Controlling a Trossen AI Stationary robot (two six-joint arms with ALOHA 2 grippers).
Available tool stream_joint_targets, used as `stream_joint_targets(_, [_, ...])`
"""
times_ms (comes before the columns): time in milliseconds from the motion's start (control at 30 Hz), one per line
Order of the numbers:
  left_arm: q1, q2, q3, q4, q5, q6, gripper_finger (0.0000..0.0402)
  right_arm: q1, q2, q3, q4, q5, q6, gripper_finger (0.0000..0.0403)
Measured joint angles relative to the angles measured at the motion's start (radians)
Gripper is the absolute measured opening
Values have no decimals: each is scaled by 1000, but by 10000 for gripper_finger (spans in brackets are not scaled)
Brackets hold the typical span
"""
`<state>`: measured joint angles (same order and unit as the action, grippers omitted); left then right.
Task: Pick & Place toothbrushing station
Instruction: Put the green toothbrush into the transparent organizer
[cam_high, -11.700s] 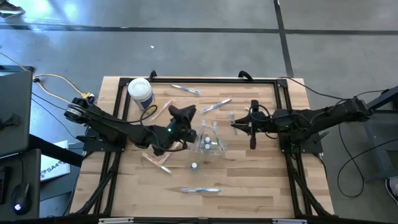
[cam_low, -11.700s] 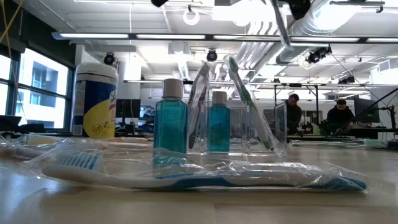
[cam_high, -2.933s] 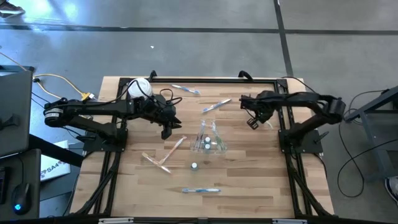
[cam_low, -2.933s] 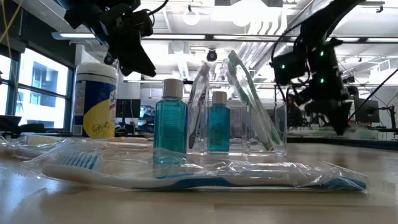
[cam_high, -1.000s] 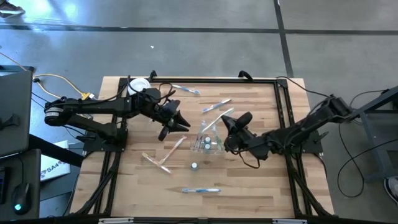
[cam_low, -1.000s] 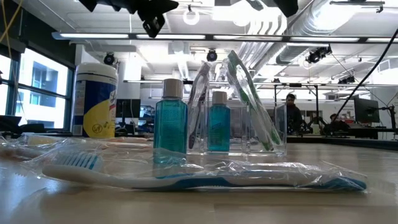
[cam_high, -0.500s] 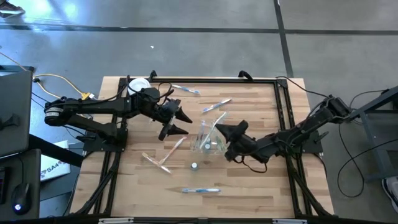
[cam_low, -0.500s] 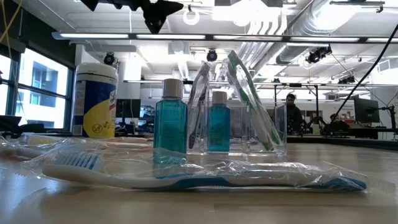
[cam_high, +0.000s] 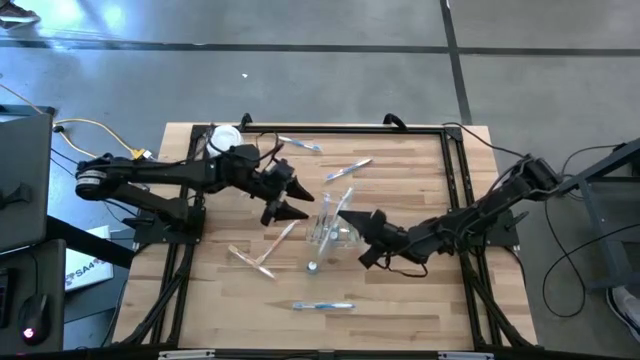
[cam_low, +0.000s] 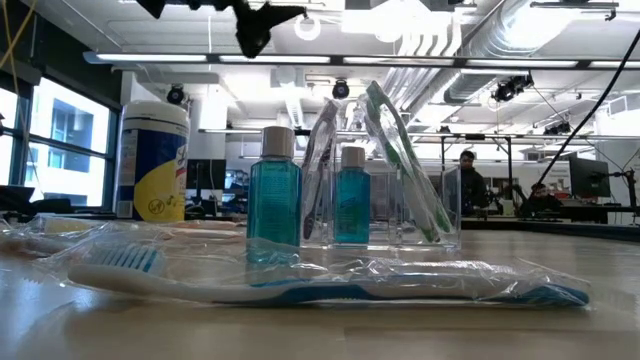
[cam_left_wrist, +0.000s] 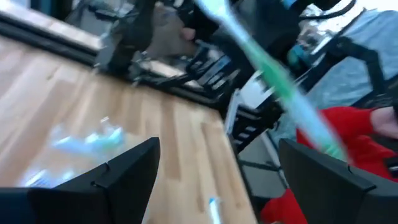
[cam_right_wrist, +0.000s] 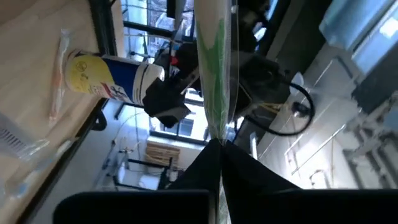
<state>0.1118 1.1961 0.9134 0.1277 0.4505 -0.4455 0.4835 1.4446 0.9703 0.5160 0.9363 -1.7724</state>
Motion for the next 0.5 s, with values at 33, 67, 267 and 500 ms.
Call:
stream_joint_targets(33, [-11, 11, 0, 33, 1, -5, 324, 0, 13, 0, 8, 2, -26, 3])
stream_joint_targets(67, [-22, 21, 0, 67, 4, -6, 324, -2, 28, 0, 22, 9, -52, 3])
stream_joint_targets(267, [-74, 34, 0, 133, -15, 1, 324, -7, 115, 0, 187, 28, -185, 3])
stream_joint_targets(500, [-82, 36, 0, 133, -51, 30, 324, -19, 149, 0, 278, 12, -289, 3])
